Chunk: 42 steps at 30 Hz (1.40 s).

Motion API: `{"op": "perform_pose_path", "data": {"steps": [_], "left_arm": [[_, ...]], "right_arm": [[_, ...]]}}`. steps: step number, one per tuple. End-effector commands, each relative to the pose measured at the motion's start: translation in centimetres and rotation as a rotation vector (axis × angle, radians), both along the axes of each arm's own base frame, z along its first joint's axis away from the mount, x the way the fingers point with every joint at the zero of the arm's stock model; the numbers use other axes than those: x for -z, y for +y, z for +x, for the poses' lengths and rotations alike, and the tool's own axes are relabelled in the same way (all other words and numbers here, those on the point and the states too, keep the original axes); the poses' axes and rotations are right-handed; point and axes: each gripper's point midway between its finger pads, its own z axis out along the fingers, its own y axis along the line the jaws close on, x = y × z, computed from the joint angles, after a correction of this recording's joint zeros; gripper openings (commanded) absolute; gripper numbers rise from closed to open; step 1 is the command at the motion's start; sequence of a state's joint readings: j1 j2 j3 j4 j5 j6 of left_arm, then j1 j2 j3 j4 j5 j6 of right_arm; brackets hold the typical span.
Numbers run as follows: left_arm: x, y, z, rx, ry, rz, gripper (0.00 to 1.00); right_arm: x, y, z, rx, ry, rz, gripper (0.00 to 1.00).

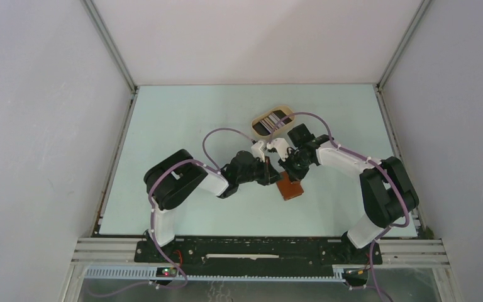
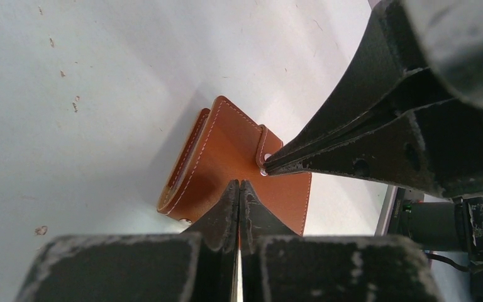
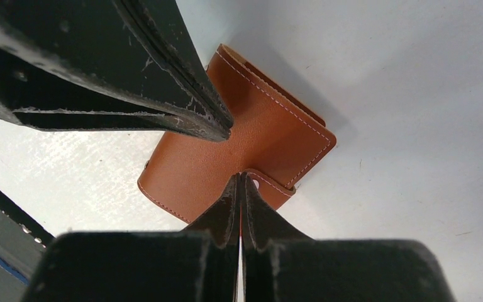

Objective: Put the credit cards into the card holder
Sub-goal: Close the card holder at the center of the board.

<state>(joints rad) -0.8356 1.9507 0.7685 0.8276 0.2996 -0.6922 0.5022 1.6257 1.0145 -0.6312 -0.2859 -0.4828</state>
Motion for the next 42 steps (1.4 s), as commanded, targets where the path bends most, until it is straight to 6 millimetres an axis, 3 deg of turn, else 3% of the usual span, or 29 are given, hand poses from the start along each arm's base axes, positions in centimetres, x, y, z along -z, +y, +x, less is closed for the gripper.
{"op": "perform_pose_path", "data": {"steps": [1,9,23,42], "left_arm": [[-0.9,-1.0,0.5,0.012,-0.012,-0.019,0.00],[-0.7,-1.1,0.4,0.016,-0.007,-0.016,0.00],[-0.4,-1.3,0.4,0.022,0.002,-0.006,0.00],[-0.3,-1.3,0.5,0.021,0.005,0.002,0.00]], "right_arm": [[0.2,1.4,-0.7,-0.012,0.038,0.038,0.00],[-1.4,1.4,-0.2,0.035,0.042,0.125,0.00],[-1.6,1.0,0.2,0.061,0.042,0.141,0.00],[1.4,0.7,-1.5,0.025,0.128,0.049,0.00]]}}
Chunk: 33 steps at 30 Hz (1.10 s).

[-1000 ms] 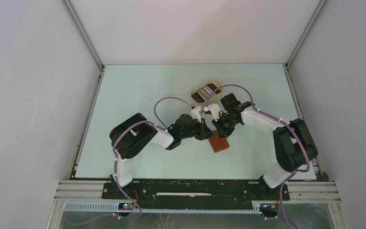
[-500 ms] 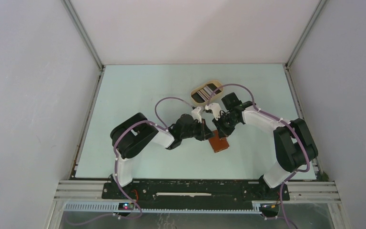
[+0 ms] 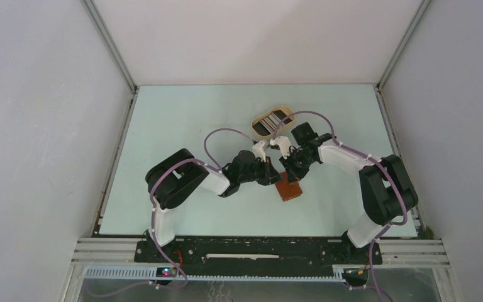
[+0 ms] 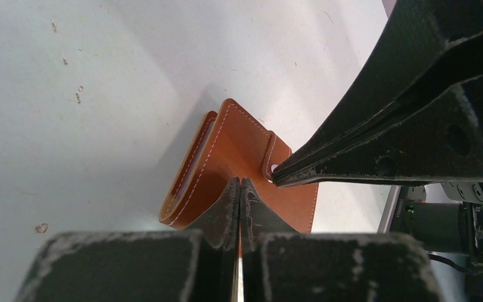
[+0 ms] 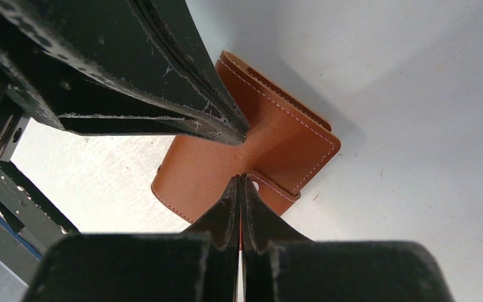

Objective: Put the credit cards into the card holder
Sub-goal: Close the card holder at the center of the board.

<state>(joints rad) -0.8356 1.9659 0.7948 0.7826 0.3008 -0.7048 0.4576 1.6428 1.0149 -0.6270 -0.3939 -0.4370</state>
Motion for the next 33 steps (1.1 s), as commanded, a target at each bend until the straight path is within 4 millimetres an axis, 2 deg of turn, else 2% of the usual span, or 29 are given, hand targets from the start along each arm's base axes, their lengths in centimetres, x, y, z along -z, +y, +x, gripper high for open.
{"op": "perform_pose_path", "data": {"steps": [1,24,30,33], "left_arm": [[-1.0,-1.1,0.4,0.024,-0.030,-0.019,0.00],[-1.1,-0.9,0.3,0.021,-0.037,-0.023,0.00],[-1.9,-0.7,0.1,0.021,-0.059,-0.045,0.00],[-2.3,-0.5,0.2,0.017,-0.075,-0.056,0.00]], "right_arm": [[1.6,0.1,-1.3,-0.032,0.056,-0.044,0.00],[3.2,-1.5,-4.1,-0.059,0.134,-0.100,0.00],[4.0,-2.1,-4.9,-0.036,0.156,-0.118,0.00],[3.8,-2.1,-4.7,-0.008,0.156,-0.107,0.00]]}}
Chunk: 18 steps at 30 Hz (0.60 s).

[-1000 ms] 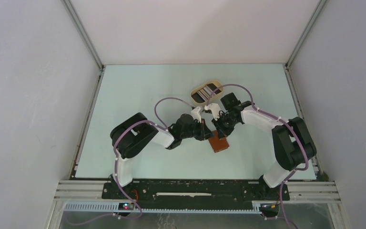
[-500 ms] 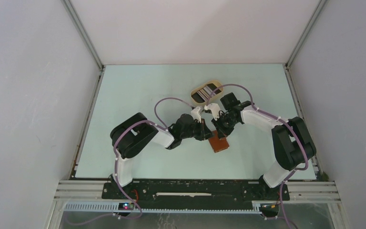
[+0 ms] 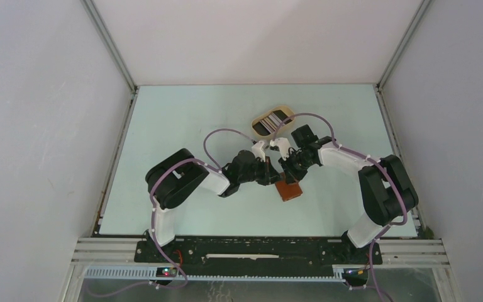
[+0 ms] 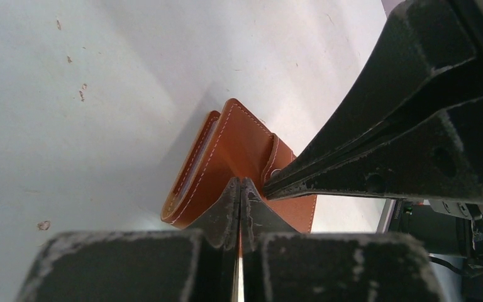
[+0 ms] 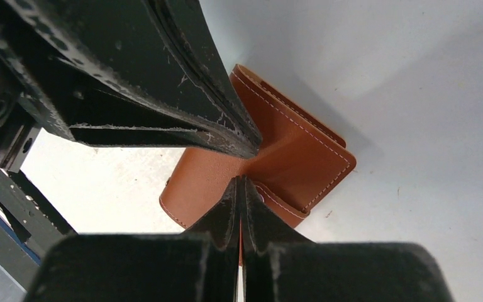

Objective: Put the credit cards into the card holder
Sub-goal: Close the card holder at the center of the board.

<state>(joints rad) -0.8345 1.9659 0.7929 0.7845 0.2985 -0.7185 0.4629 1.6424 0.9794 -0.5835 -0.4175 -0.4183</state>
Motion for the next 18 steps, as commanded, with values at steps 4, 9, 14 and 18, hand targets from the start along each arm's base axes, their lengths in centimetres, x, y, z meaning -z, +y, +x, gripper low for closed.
{"op": "perform_pose_path", "data": {"steps": [4,9,14,18], "left_arm": [[-2.8,-0.6,-0.1,0.030,-0.101,-0.069,0.00],[-3.5,-0.5,-0.2,0.033,-0.122,-0.092,0.00],[-4.5,-0.4,-0.5,0.044,-0.149,-0.123,0.02],[-5.4,-0.2,-0.9,0.047,-0.177,-0.143,0.06]], "right_arm": [[2.8,-3.2,-3.4,0.040,0.154,-0.094,0.00],[2.1,-3.2,-3.0,0.051,0.147,-0.056,0.00],[0.4,-1.8,-2.9,0.011,0.143,0.029,0.23],[-1.8,-0.5,-2.7,-0.025,0.116,0.115,0.36]]}}
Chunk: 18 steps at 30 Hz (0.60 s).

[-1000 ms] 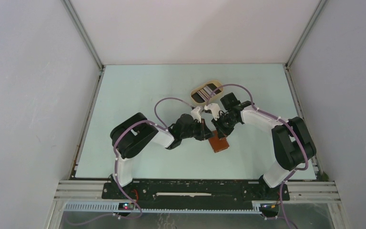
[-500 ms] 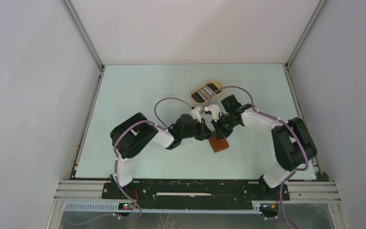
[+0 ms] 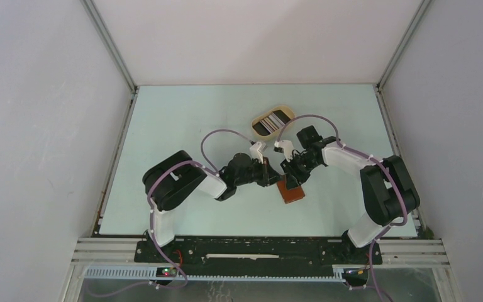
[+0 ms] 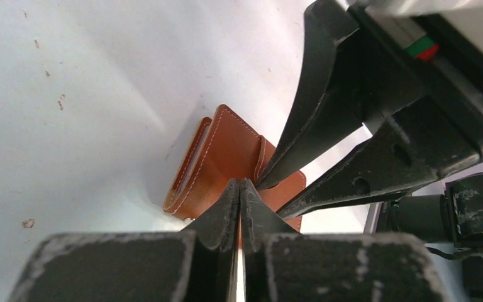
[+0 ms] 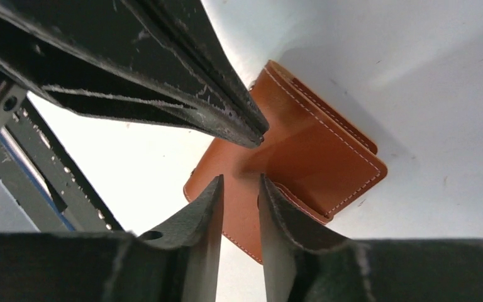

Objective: Put the credit cards into the card holder
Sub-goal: Close the card holder at the center of the board.

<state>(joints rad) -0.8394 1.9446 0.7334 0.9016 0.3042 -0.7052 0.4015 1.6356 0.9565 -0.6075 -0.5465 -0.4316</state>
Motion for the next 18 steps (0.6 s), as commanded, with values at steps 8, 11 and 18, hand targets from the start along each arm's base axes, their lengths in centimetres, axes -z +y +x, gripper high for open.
{"op": "perform_pose_path", "data": {"steps": [8,11,18], "left_arm": [[-6.2,0.5,-1.1,0.037,-0.187,-0.129,0.09],[-7.0,0.9,-1.5,0.040,-0.213,-0.146,0.09],[-7.5,1.2,-1.9,0.046,-0.245,-0.163,0.09]], "right_arm": [[-5.0,0.7,-1.7,-0.104,-0.044,0.138,0.44],[-6.1,0.4,-1.5,-0.136,-0.095,0.152,0.43],[-8.4,-1.1,-0.2,-0.380,-0.389,0.179,0.37]]}}
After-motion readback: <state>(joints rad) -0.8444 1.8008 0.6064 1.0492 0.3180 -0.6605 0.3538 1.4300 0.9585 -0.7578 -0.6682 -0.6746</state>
